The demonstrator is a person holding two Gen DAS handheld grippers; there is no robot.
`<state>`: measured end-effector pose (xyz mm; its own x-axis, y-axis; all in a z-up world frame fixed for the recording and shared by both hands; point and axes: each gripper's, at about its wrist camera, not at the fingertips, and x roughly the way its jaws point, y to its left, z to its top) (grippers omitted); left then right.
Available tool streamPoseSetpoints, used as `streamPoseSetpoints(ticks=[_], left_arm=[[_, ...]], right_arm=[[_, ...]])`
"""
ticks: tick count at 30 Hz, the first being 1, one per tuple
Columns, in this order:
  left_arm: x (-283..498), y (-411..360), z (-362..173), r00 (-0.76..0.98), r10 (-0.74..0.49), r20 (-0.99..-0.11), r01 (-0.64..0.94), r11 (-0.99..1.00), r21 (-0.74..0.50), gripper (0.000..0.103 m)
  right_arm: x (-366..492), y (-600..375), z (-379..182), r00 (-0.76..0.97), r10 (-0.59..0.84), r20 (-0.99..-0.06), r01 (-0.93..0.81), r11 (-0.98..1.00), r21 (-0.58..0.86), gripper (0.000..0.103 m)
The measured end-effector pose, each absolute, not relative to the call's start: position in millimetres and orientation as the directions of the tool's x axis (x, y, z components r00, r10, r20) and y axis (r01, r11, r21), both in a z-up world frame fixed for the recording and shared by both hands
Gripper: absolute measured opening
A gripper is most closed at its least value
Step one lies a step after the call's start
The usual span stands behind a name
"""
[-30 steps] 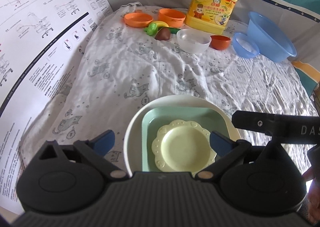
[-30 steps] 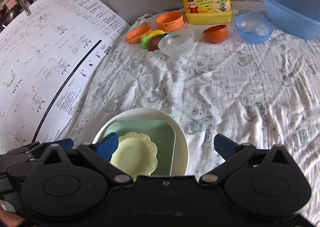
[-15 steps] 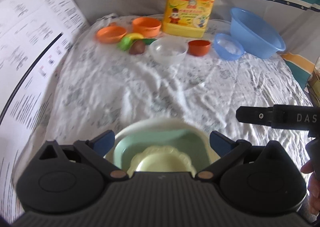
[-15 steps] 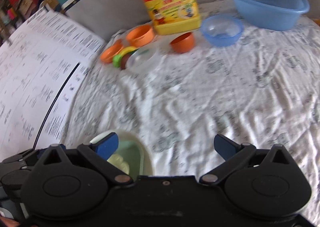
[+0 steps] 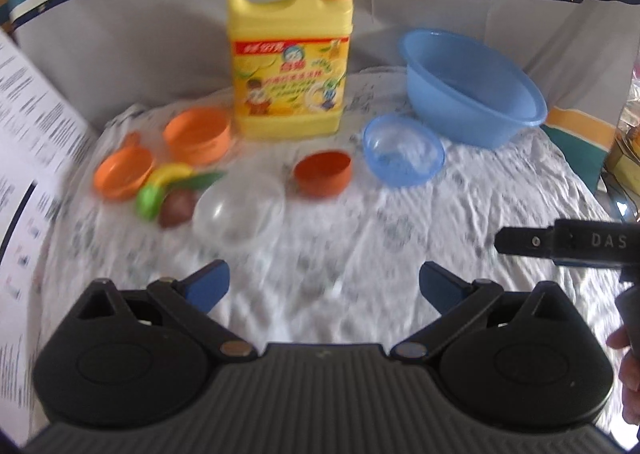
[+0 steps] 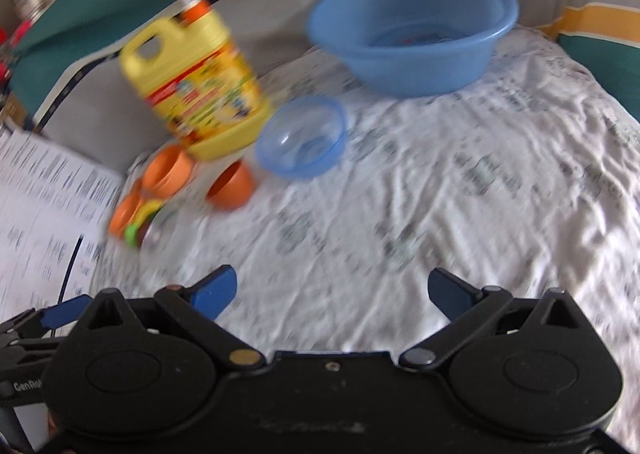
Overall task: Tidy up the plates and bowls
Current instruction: 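Move both grippers to the small blue transparent bowl, then close both grippers on the blue bowl rim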
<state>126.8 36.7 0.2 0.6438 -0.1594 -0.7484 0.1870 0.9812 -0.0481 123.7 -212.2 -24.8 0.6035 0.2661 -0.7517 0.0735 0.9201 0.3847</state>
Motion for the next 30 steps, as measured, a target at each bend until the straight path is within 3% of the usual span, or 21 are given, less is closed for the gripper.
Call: streamPoseSetpoints(ticks=[5,11,15,21,24,26,28,30], left_arm=[[179.6,17.8,-3.7,0.638,-0.191,-0.746,0.194,0.977,-0.085,0.103],[235.5,-6.3,-11.5,0.648,-0.178,-0.741,0.214,0.976,-0.047,0.103],[263.7,-18.6,-20.4,0.651,-0.155,-0.744,0.227,0.974,-0.004,0.103],[291.6,-34.8,-33.1,0.633,-0.162,-0.757,0.246,0.969,-0.001,0.093],[299.6,-44.1,-40.5,0.62,-0.168,-0.766,0.264,0.965,0.002,0.088],[304.3,-49.3,-45.5,0.61,-0.169,-0.774,0.272,0.962,0.004,0.078],[309.5,-53.6,-50.9,0.594,-0.173,-0.786,0.28,0.96,0.0,0.07],[312.8,-57.5,-55.3,0.581,-0.175,-0.795,0.288,0.958,0.0,0.06]], right_arm=[[158.4,-227.3,-28.3,0.61,0.242,-0.754,0.113,0.916,0.385,0.103],[202.1,-234.1,-30.0,0.635,0.229,-0.738,0.142,0.904,0.403,0.103],[233.7,-236.6,-35.1,0.636,0.242,-0.733,0.161,0.887,0.433,0.097],[268.6,-237.7,-47.5,0.634,0.272,-0.724,0.183,0.857,0.482,0.084],[278.3,-236.9,-54.7,0.631,0.291,-0.719,0.188,0.842,0.506,0.075],[285.6,-235.3,-61.0,0.627,0.306,-0.716,0.181,0.837,0.516,0.064],[290.3,-233.8,-66.9,0.621,0.322,-0.715,0.172,0.834,0.525,0.044],[293.9,-232.5,-72.7,0.618,0.334,-0.712,0.164,0.831,0.532,0.035]])
